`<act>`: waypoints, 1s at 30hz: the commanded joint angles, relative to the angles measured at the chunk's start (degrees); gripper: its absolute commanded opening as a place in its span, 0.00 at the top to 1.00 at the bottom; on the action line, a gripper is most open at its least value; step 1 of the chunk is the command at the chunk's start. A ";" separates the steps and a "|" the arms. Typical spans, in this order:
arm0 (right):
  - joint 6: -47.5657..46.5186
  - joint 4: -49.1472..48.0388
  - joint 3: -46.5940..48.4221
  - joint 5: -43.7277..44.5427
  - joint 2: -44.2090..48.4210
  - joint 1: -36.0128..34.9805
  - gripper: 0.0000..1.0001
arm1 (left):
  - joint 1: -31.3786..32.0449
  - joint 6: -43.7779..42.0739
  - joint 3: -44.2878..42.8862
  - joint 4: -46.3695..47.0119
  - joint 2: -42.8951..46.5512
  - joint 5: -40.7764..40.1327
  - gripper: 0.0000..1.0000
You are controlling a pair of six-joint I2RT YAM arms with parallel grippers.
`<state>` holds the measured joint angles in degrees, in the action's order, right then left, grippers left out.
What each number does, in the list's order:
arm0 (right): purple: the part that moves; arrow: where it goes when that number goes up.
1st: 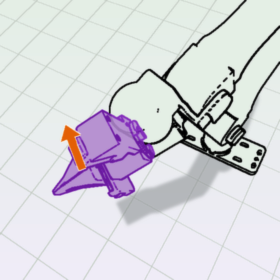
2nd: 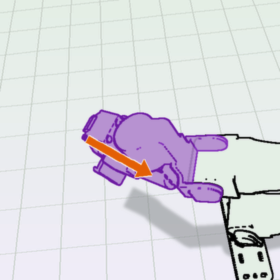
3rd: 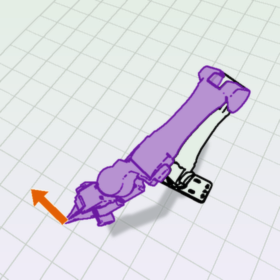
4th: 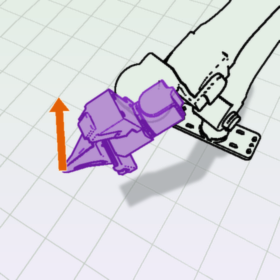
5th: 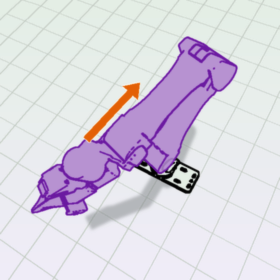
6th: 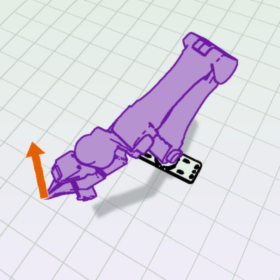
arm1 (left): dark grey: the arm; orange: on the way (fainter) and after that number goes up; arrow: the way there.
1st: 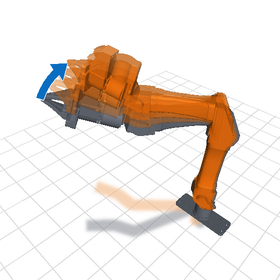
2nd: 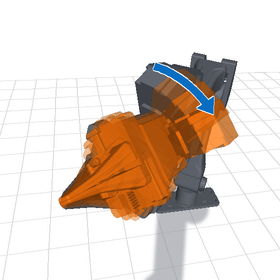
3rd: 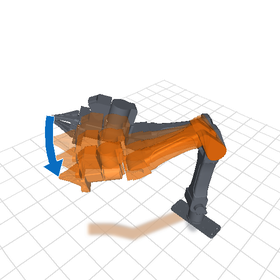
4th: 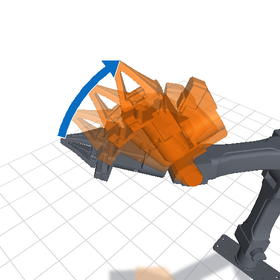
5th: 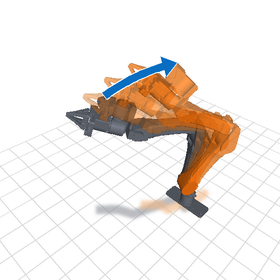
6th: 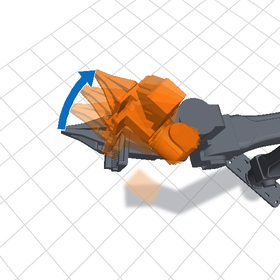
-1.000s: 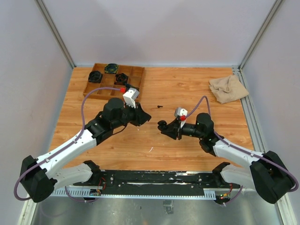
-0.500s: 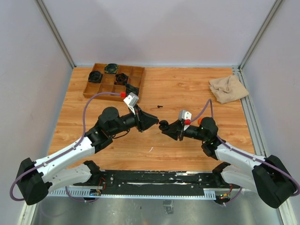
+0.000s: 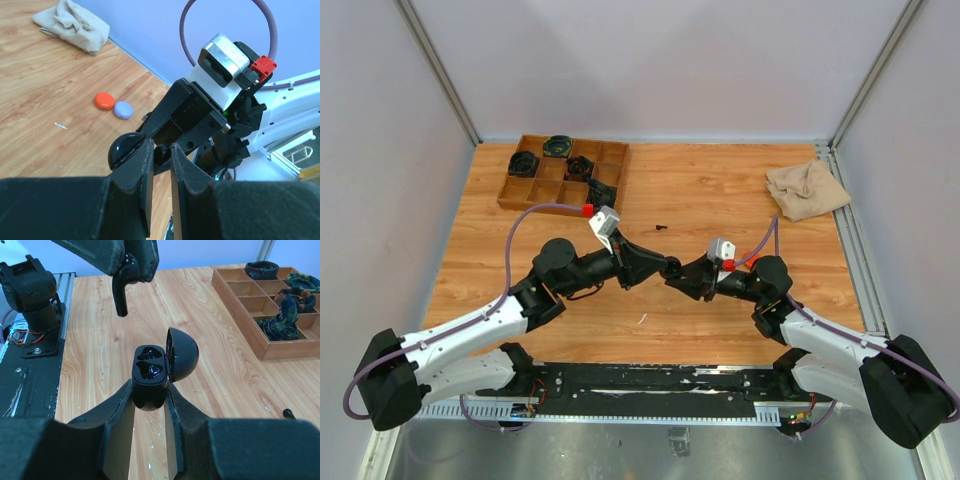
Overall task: Insert the wireless bluetooth earbuds into the charging case
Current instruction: Place the earbud in the charging case.
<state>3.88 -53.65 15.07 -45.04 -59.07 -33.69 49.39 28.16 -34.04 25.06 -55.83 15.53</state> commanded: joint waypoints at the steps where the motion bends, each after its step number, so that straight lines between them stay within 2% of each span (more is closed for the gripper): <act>1: 1.43 -4.98 -0.92 -1.78 0.99 0.39 0.95 | 1.20 -0.37 0.19 5.54 -0.99 -0.17 0.86; 30: 2.98 -8.76 -2.24 -1.72 2.09 0.45 0.95 | 2.55 1.99 3.56 11.07 -4.00 -2.08 0.85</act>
<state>6.26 -58.94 13.54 -46.06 -57.89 -33.69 51.27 29.23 -31.31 32.32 -59.42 14.00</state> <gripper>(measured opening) 0.274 0.203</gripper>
